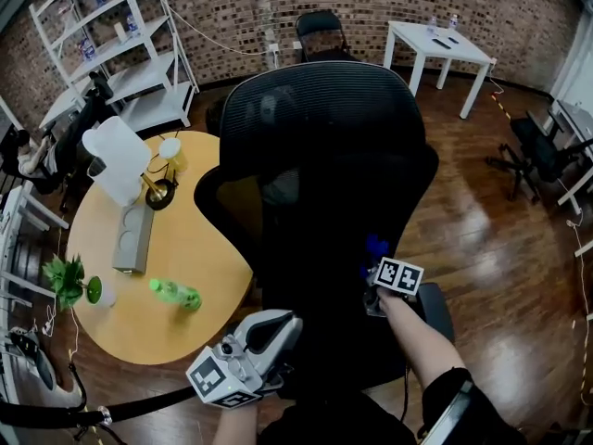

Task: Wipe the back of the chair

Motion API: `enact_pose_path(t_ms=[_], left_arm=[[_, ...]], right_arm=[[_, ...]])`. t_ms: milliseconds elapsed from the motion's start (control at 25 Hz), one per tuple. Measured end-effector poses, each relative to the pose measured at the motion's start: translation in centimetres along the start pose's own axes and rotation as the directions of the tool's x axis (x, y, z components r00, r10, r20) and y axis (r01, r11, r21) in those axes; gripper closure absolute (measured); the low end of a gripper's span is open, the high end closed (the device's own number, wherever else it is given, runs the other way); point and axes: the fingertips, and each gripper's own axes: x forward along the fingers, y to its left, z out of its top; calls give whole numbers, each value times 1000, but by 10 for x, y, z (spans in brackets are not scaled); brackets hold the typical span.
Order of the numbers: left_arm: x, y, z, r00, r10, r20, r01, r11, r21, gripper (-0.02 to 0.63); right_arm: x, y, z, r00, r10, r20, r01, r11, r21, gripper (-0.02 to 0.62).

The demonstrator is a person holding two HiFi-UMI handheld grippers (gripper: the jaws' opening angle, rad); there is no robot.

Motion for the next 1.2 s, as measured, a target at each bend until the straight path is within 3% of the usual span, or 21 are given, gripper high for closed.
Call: enact_pose_path(t_ms=[160,360,800,920,1000,1080,1120,1200], left_arm=[[-24,2,12,999,42,4,-42,999,28,614],[-50,0,24,994,109,24,-110,993,45,614],[-97,-6,39,974,217,62,-221,973,60,614],[-108,-5,39,967,246,67,-250,966,61,614],[-114,-4,38,963,262,69,-266,962,63,614],[-118,-1,33,958,278,66,-282,957,63,614],[-120,1,29,956,286,63,-289,955,62,614],[-122,7,21,953,299,58,-302,952,55,614]], right_arm=[[25,41,-40,993,69,-99,-74,996,-52,541],[51,97,-94,960,154,-236,-183,977,-109,541],[89,212,-192,851,280,-443,-393,900,-186,541],[88,237,-220,793,309,-525,-485,842,-236,541],[80,252,-248,718,341,-606,-576,780,-244,541],[71,259,-271,658,364,-659,-631,745,-218,541],[70,258,-278,646,365,-670,-635,744,-207,541],[75,246,-284,651,343,-677,-613,764,-202,541]])
